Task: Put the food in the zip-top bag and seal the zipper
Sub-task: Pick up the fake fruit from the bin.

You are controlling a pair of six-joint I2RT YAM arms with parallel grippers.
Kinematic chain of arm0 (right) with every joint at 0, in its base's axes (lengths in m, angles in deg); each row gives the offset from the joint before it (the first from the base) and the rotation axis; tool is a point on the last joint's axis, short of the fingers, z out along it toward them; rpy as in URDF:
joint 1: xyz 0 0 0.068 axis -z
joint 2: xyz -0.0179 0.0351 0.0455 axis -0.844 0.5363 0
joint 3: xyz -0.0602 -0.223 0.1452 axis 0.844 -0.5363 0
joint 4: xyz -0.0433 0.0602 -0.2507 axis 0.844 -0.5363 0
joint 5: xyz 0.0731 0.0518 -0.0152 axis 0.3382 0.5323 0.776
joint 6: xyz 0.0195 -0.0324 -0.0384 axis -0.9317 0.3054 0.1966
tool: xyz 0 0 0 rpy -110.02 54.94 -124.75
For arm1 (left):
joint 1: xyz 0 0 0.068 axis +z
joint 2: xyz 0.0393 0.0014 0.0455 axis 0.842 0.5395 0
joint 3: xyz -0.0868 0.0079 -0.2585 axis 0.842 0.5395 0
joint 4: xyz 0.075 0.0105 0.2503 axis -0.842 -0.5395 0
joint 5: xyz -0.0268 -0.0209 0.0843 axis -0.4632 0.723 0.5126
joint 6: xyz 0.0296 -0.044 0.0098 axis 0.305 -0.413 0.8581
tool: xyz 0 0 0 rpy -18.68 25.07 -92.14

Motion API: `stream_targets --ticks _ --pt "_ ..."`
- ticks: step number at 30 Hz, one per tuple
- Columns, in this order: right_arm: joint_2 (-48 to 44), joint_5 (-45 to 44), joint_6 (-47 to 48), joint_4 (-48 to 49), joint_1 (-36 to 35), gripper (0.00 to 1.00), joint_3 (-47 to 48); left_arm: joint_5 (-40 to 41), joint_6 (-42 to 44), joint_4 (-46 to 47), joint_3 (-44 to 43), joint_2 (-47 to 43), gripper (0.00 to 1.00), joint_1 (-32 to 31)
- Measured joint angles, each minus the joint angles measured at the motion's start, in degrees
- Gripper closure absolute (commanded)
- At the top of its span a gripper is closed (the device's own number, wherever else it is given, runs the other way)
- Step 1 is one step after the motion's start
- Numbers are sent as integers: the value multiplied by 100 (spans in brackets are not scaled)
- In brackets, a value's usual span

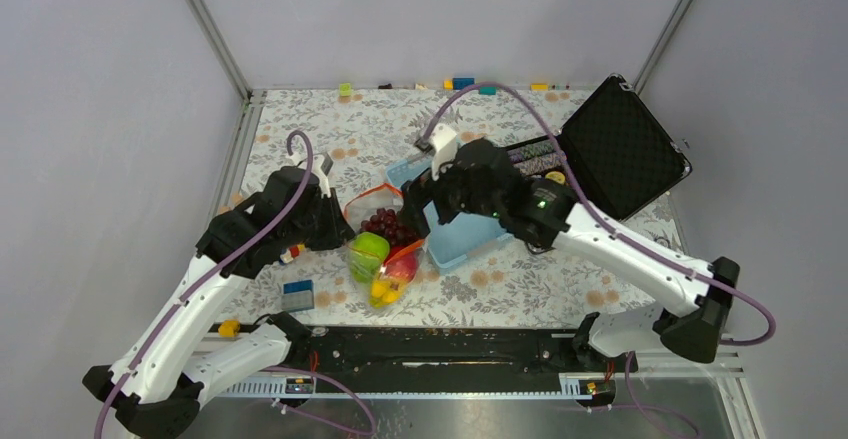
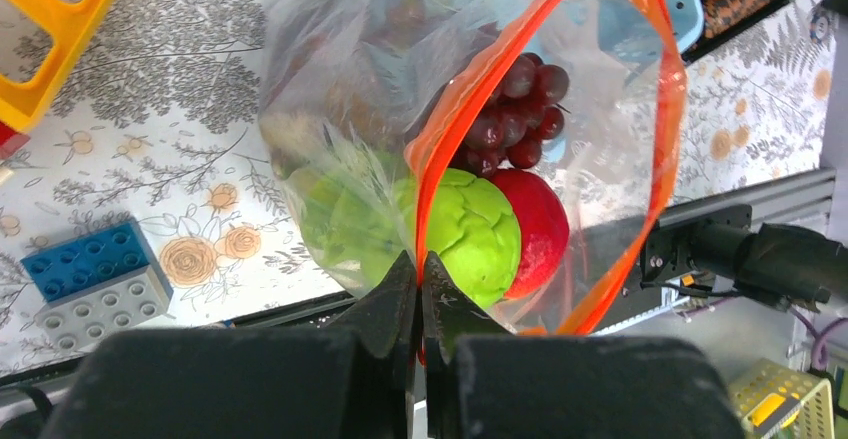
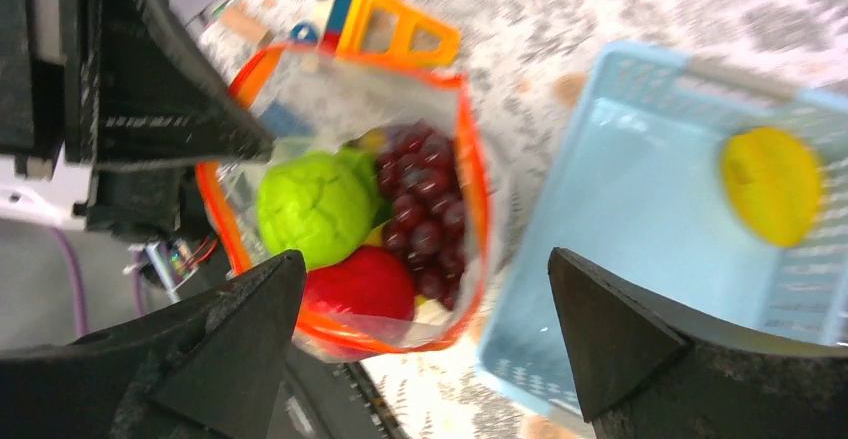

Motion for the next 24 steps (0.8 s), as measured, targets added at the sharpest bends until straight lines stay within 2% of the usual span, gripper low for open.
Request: stream_targets --ticks 5,9,15,24 --pt "-278 9 573 -223 872 0 382 -280 208 197 37 -2 100 0" --pt "-114 -181 1211 -343 1580 0 533 -435 387 273 55 -11 100 0" --pt "1123 -295 2100 -361 2190 1 868 -470 612 308 55 -140 100 0" --pt "3220 -289 2850 -514 2236 5 1648 -474 737 310 76 -166 100 0"
